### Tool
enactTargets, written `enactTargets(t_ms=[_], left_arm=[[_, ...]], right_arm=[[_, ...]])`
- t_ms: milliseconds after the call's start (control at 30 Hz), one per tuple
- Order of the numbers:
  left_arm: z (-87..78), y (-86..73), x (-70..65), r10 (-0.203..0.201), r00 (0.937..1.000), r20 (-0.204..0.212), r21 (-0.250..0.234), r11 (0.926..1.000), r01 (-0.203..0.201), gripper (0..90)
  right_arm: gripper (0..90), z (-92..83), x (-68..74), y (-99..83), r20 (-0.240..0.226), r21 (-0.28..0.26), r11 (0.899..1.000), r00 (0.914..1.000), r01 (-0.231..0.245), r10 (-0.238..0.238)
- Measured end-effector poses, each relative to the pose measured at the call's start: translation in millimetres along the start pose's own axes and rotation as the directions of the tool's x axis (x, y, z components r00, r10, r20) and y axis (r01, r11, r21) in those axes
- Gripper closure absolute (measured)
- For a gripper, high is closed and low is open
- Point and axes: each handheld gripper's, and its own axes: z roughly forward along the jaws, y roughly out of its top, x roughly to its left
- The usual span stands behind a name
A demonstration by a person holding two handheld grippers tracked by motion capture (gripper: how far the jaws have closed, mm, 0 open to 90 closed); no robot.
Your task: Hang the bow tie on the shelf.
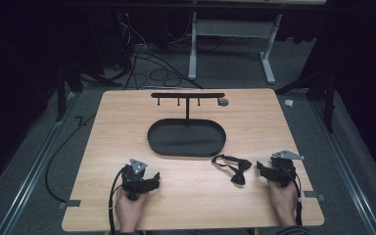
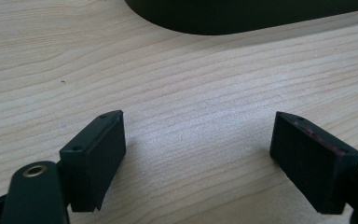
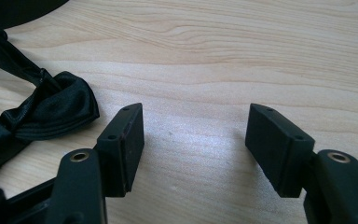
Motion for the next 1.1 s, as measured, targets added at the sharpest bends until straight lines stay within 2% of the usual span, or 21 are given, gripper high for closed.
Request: enactTargets(t_ms=[100,233,267,400,500,700,833,933,1100], left_arm=[[0.1,0.1,0.0,0.0,1.0,0.0,0.0,1.0,0.0,18.5],[0.1,0.1,0.0,-0.001,1.0,0.0,0.0,1.0,0.001,18.5],[0.1,0.1,0.0,-0.001,1.0,0.0,0.0,1.0,0.001,18.5],[0.1,0.1,0.0,0.0,1.0,0.0,0.0,1.0,0.0,18.5],[0.1,0.1,0.0,0.0,1.0,0.0,0.0,1.0,0.0,18.5],[0.1,0.1,0.0,-0.001,1.0,0.0,0.0,1.0,0.001,18.5],[0.1,0.1,0.0,0.0,1.0,0.0,0.0,1.0,0.0,18.5],[0.1,0.1,0.0,0.0,1.0,0.0,0.0,1.0,0.0,18.5],[0.1,0.1,0.0,0.0,1.0,0.0,0.0,1.0,0.0,18.5]], right_arm=[[39.0,-0.4,0.7,0.0,0.004,0.002,1.0,1.0,-0.005,0.005],[42.3,-1.4,1.2,-0.4,-0.017,-0.003,1.0,0.9998,-0.014,0.014],[43.3,-3.1,2.0,-1.7,-0.039,-0.023,1.0,0.9991,-0.018,0.017],[45.7,-8.0,4.7,-2.7,-0.062,-0.052,0.998,0.9979,-0.022,0.019],[48.1,-16.4,9.0,-0.5,-0.09,-0.094,0.995,0.9959,-0.023,0.014],[50.2,-17.1,13.3,1.2,-0.128,-0.077,0.997,0.9917,-0.024,0.014],[50.8,-17.1,15.7,2.0,-0.161,-0.084,0.996,0.9869,-0.015,0.002],[50.8,-17.8,17.1,4.1,-0.169,-0.084,0.996,0.9855,-0.012,-0.003],[51.6,-20.5,21.9,13.3,-0.207,-0.097,0.995,0.9782,0.0,-0.021]])
